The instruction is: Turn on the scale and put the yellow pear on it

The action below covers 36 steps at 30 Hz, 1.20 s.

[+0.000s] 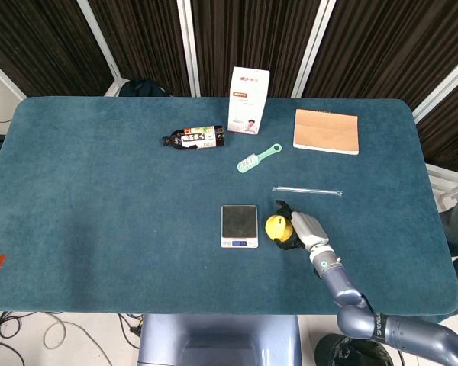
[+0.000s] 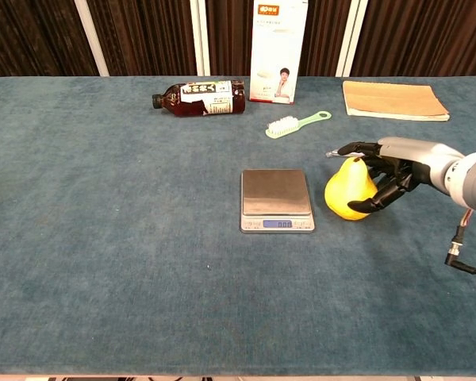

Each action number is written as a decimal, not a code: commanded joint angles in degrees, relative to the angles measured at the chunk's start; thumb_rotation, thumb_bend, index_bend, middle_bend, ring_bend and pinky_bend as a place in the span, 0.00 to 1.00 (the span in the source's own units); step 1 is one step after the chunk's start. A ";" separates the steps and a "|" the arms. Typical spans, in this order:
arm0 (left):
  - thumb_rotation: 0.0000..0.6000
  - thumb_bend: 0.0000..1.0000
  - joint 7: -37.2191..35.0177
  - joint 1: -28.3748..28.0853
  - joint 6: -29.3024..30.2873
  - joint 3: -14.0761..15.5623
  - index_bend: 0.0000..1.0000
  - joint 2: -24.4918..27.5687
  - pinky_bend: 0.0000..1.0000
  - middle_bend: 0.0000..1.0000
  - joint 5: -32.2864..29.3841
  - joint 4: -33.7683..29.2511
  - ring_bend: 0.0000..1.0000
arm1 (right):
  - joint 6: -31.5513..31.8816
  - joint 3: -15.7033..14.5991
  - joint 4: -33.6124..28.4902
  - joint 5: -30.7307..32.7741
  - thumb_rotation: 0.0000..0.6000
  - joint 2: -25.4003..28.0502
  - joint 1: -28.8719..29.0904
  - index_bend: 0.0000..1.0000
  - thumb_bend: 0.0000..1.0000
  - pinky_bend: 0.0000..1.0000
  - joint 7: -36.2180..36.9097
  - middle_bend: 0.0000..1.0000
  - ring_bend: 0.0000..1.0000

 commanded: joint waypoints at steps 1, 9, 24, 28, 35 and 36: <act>1.00 0.01 -0.02 0.00 0.00 0.00 0.10 0.02 0.08 0.00 0.01 -0.03 0.00 | 1.16 -0.15 0.81 0.06 1.00 -1.05 0.30 0.16 0.40 0.41 -0.95 0.33 0.38; 1.00 0.01 -0.34 0.05 -0.11 -0.04 0.11 0.30 0.08 0.00 -0.13 -0.13 0.00 | 5.10 0.41 1.95 0.77 1.00 -3.48 0.65 0.31 0.39 0.56 -3.24 0.46 0.50; 1.00 0.01 -0.64 0.17 0.03 0.15 0.11 0.47 0.08 0.00 0.24 -0.40 0.00 | 7.04 3.56 -4.63 0.25 1.00 -2.70 3.80 0.31 0.39 0.73 -7.28 0.46 0.50; 1.00 0.01 -1.09 0.25 0.03 -0.11 0.11 0.64 0.08 0.00 -0.17 -0.28 0.00 | 7.48 3.93 -3.65 2.27 1.00 -5.26 5.68 0.31 0.40 0.76 -9.65 0.46 0.47; 1.00 0.01 -1.68 0.13 -0.51 -0.33 0.11 0.90 0.08 0.00 -0.68 0.04 0.00 | 10.59 4.53 -1.14 3.35 1.00 -9.19 7.61 0.31 0.40 0.81 -12.95 0.46 0.44; 1.00 0.01 -1.70 0.10 -0.63 -0.32 0.11 0.90 0.08 0.00 -0.73 0.07 0.00 | 10.95 4.49 -0.97 3.42 1.00 -9.58 7.77 0.31 0.40 0.81 -13.38 0.46 0.44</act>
